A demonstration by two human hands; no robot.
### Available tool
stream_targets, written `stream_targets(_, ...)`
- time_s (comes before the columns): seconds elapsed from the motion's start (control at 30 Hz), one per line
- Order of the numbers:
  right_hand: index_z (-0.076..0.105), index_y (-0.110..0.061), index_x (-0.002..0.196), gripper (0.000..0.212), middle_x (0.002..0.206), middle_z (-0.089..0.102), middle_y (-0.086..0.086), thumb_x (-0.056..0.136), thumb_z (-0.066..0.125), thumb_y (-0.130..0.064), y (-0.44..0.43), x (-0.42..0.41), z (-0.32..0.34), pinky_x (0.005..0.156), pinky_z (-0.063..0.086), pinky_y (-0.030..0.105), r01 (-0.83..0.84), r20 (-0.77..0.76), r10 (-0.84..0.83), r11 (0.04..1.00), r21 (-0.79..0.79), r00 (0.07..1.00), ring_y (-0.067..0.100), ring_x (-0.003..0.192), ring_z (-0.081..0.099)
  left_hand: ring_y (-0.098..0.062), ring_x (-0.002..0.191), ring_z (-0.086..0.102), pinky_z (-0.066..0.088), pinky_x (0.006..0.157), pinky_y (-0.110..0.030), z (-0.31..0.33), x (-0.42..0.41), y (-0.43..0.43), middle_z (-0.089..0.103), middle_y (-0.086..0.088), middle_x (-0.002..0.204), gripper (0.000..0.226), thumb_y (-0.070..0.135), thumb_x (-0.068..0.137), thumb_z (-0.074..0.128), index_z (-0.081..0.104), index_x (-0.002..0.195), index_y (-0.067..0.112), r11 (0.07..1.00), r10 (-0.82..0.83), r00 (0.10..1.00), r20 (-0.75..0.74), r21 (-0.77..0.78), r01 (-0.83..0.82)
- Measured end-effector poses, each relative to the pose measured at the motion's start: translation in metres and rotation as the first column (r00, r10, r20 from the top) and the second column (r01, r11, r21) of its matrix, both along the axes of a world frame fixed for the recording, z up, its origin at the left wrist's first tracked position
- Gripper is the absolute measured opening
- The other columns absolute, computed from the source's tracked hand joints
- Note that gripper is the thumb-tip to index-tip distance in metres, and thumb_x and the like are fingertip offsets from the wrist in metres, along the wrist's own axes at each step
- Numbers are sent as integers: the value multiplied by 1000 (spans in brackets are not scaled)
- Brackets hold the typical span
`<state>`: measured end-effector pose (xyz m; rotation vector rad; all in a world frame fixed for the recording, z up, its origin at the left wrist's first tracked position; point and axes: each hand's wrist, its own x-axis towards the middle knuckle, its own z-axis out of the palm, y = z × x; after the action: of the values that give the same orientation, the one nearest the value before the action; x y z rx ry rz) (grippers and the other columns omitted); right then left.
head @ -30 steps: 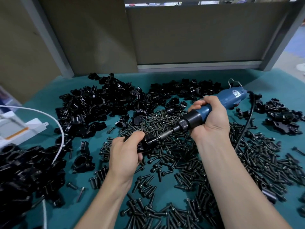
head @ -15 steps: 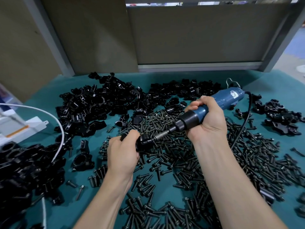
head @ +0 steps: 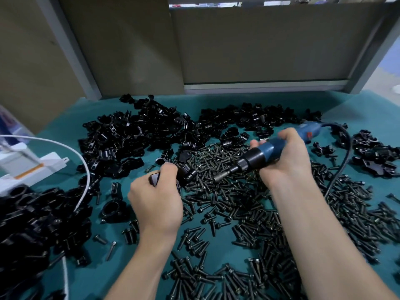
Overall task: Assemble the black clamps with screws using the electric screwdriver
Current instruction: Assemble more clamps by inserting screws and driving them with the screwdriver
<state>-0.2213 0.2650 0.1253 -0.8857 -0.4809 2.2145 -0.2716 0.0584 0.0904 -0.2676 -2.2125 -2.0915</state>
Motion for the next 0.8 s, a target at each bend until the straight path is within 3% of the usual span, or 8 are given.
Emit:
stream_targets(0.1,48,-12,108,30,116,57,21,89,64,4,-5,5,-5,86,63,51,-139,262,107,985,107,959,36,101,70,-15,43,18,15,43,-33,-2,2,0,22,7,44,51,44,79,55,25,50,14,1000,-11,995,-104,-19,9)
stream_targets(0.17,51,-10,111,32,113,62,15,88,73,-6,-11,8,-13,93,60,52,-277,493,122,927,254,861,32,101,70,-12,41,18,15,43,-26,-1,4,2,22,10,43,52,42,83,55,27,47,18,999,-47,988,-144,-9,46)
stream_targets(0.27,52,-18,126,64,100,66,3,77,80,-49,-14,15,-16,67,56,38,-599,836,-151,632,491,527,22,81,67,-11,41,18,15,44,-24,3,6,4,22,13,43,52,41,85,55,28,44,25,994,-107,980,-170,-1,108)
stream_targets(0.37,49,-14,134,72,95,63,5,83,73,-58,-18,17,-16,55,35,29,-779,861,-399,410,474,315,19,69,54,-10,42,17,16,45,-25,2,9,5,22,13,44,52,42,85,55,27,45,25,989,-145,975,-169,-2,147)
stream_targets(0.47,68,-22,105,21,67,61,-3,95,67,-40,-29,23,-14,52,39,26,-771,769,-411,206,602,490,10,55,53,-8,40,18,17,44,-23,3,13,5,24,13,43,52,43,86,55,28,44,26,979,-200,964,-174,6,204)
stream_targets(0.57,71,-17,73,40,56,68,0,101,58,-43,-39,36,-6,56,44,29,-722,733,-57,137,679,678,3,41,49,-7,41,20,19,43,-22,3,12,6,25,14,43,52,40,87,56,29,45,24,975,-218,955,-199,-2,222)
stream_targets(0.7,65,-10,75,56,63,73,6,105,46,-55,-51,52,9,51,42,24,-799,760,299,14,601,577,8,41,49,-12,42,27,22,43,-26,0,11,6,31,9,44,54,40,89,57,33,52,8,971,-235,947,-219,-23,236)
stream_targets(0.8,62,-16,64,48,53,63,10,107,53,-36,-57,51,12,43,34,16,-786,674,457,98,611,581,9,37,39,-9,41,27,23,43,-24,0,11,7,32,12,44,52,37,90,57,34,52,10,973,-230,940,-250,-41,227)
